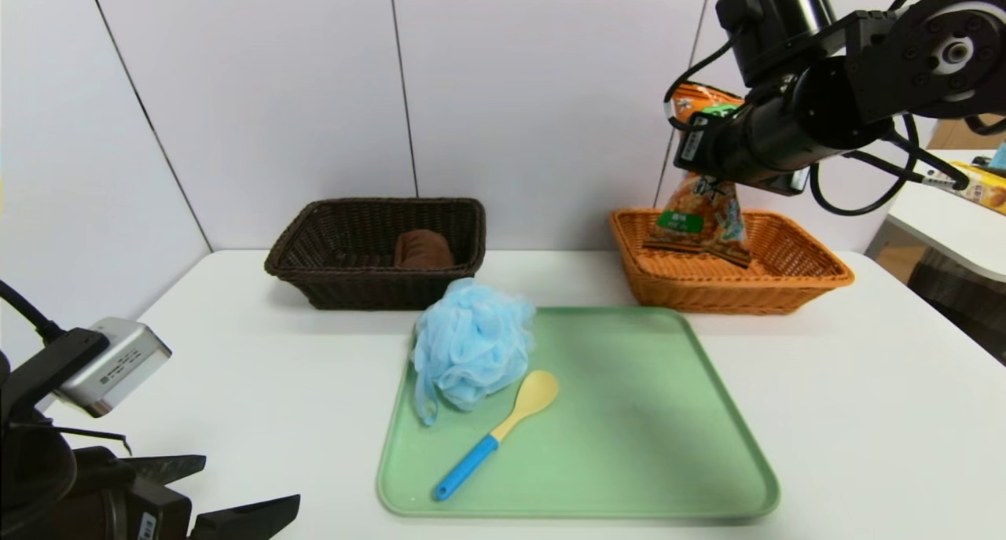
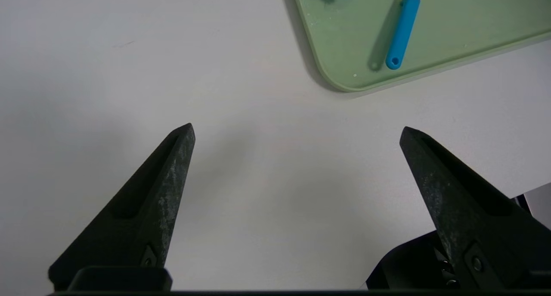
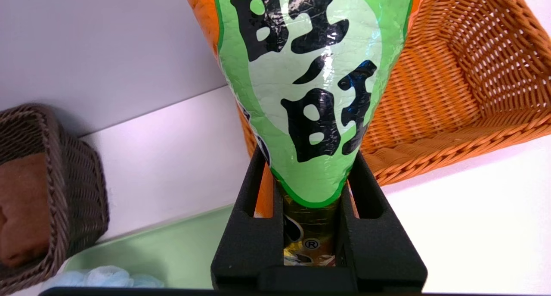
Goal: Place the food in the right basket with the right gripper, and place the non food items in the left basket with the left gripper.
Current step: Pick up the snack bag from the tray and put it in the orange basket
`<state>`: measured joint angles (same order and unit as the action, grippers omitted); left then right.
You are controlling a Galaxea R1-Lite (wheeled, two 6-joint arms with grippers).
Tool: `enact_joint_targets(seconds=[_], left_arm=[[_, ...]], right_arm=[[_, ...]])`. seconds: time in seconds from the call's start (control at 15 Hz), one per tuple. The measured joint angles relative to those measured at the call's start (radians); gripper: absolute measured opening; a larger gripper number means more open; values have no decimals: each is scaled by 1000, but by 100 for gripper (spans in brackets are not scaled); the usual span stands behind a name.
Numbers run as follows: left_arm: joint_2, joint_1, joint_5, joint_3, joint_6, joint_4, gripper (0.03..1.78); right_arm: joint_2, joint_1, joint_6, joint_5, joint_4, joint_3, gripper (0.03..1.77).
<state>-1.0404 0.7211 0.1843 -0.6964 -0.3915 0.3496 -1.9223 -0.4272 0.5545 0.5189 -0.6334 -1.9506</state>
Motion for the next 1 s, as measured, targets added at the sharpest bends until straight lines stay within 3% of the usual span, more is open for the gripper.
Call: enact_joint_targets(seconds=[0.33, 0.47, 0.73, 1.0], left_arm=[[2, 0, 0, 0, 3, -1, 169], [9, 0, 0, 2, 3, 2, 169], [24, 0, -3, 8, 4, 5, 169], [28, 0, -4, 11, 5, 0, 169]], right_arm=[[-1, 85, -20, 5, -1, 1, 33], [6, 109, -89, 4, 3, 2, 33], [19, 219, -356, -30, 86, 5, 33], [30, 327, -759, -199, 138, 23, 33]])
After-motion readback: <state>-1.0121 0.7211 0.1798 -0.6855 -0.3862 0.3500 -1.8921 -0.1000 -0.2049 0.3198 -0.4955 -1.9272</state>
